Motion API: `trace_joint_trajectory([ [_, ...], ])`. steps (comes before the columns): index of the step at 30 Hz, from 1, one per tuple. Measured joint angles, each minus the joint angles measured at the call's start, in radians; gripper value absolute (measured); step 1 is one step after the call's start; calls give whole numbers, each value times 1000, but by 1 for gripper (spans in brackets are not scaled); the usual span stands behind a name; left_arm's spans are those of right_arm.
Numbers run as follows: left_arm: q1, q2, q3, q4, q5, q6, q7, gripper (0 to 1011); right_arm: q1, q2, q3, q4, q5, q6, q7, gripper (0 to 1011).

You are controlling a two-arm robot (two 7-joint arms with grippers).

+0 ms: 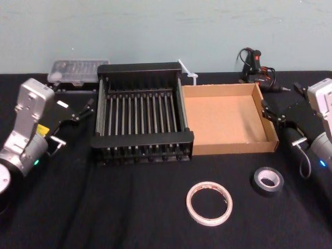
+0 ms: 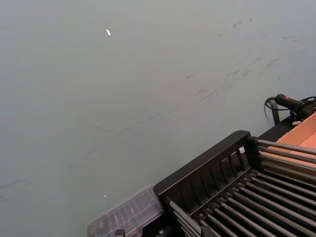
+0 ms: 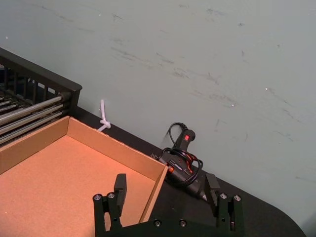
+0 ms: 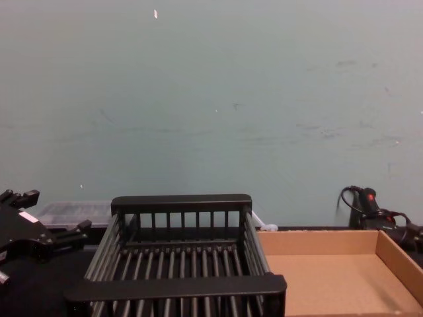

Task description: Pick up the white tape and place it into the black box , Pick up the silver tape and place it into the brown box.

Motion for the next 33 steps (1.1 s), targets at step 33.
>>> trace_joint_trajectory([
  [33,0,0,0,0,0,0,0,1001,0,0,0,0,0,0,0,1002],
])
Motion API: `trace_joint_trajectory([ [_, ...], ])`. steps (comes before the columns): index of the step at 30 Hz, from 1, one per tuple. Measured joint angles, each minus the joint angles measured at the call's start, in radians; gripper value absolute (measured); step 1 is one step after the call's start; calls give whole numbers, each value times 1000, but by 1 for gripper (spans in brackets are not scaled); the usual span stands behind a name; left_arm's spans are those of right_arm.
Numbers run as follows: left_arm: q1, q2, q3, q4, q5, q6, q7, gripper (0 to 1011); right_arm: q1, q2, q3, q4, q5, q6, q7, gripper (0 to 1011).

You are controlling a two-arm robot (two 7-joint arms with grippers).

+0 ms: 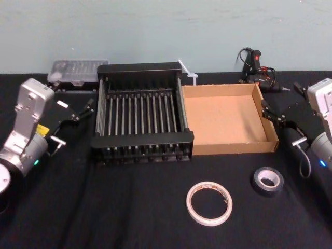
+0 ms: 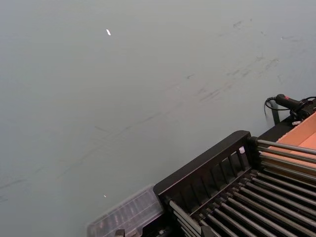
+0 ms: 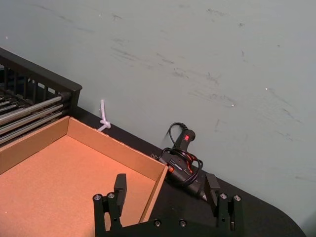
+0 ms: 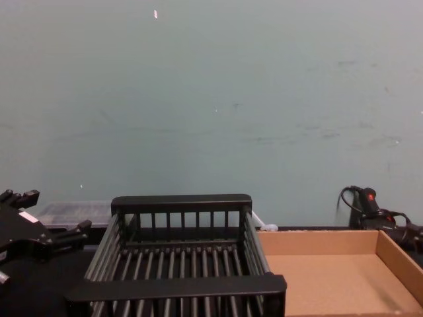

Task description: Pick up the white tape and place it into the black box , Pick up the silver tape and place it into the brown box.

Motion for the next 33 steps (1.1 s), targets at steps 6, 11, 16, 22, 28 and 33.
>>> trace_joint_trajectory([
  [6,0,0,0,0,0,0,0,1001,0,0,0,0,0,0,0,1002],
  [11,0,0,0,0,0,0,0,1001,0,0,0,0,0,0,0,1002],
  [16,0,0,0,0,0,0,0,1001,-3,-2,8,-8,-3,1,6,1002],
  [22,0,0,0,0,0,0,0,1001,-25,-1,35,-44,4,11,25,1002],
  [28,0,0,0,0,0,0,0,1001,-61,17,69,-103,36,36,54,1002],
  [33,0,0,0,0,0,0,0,1001,-102,39,105,-165,71,64,78,1002],
])
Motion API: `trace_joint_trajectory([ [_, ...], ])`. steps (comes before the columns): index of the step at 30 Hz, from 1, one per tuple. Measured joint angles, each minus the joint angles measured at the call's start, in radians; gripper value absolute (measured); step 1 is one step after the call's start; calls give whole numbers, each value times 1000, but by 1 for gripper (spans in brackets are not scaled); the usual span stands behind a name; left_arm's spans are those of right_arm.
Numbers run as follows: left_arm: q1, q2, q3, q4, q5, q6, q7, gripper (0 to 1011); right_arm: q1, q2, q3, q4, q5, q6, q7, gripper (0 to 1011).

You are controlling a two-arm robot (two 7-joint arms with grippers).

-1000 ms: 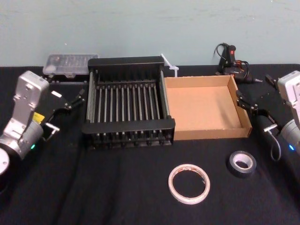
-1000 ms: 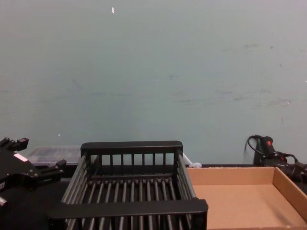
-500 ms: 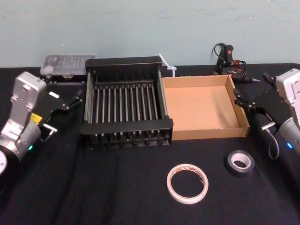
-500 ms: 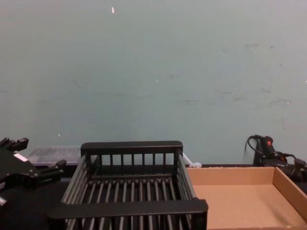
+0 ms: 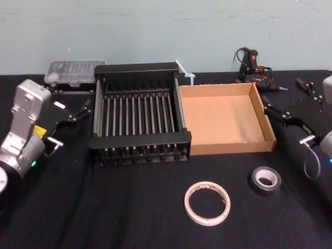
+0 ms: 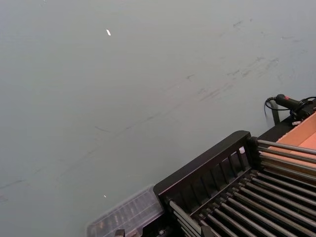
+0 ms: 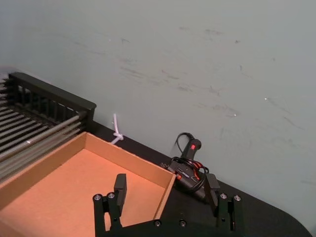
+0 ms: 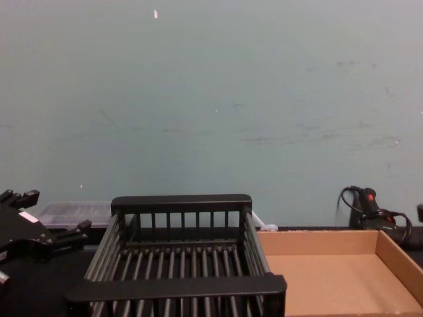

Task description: Pick up the white tape and place it into the black box , Pick up the silver tape and place it into the brown box.

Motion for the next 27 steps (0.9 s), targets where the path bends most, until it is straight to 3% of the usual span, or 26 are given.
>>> trace_joint_trajectory([
  [18,0,0,0,0,0,0,0,1001,-215,109,180,-275,178,221,77,1002],
  [27,0,0,0,0,0,0,0,1001,-313,139,246,-355,235,289,120,1002],
])
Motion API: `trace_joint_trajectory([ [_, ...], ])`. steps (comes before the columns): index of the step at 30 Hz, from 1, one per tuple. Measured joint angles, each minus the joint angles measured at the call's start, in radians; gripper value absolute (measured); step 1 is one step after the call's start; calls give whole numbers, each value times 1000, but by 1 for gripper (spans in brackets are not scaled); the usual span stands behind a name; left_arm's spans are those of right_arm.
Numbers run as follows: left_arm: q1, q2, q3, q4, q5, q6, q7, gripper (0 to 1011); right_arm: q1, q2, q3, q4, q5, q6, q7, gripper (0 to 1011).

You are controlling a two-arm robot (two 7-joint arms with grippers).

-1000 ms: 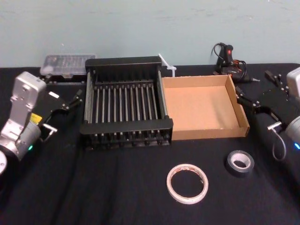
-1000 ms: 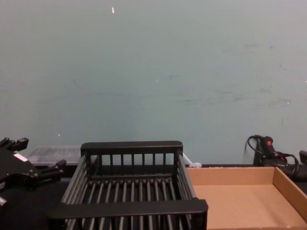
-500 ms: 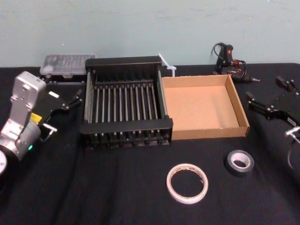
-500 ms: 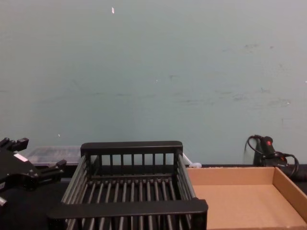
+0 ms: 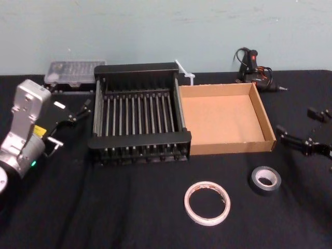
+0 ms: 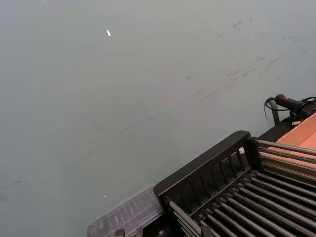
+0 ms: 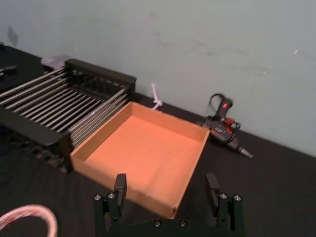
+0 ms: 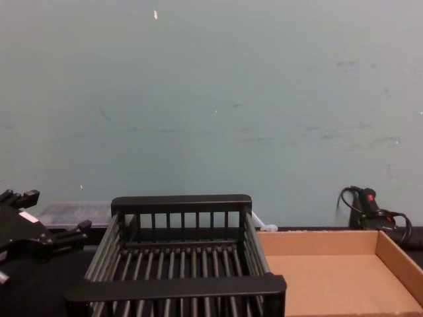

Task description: Pick up the white tape and place it into the black box , Pick up the silver tape and place it into the brown box.

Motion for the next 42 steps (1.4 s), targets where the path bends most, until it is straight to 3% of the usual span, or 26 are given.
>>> trace_joint_trajectory([
  [6,0,0,0,0,0,0,0,1001,-51,11,24,-31,27,40,45,1002],
  [20,0,0,0,0,0,0,0,1001,-83,6,33,-33,71,121,100,1002],
  [28,0,0,0,0,0,0,0,1001,-67,3,8,-10,76,161,93,1002],
  [42,0,0,0,0,0,0,0,1001,-24,-10,-45,39,40,192,82,1002],
])
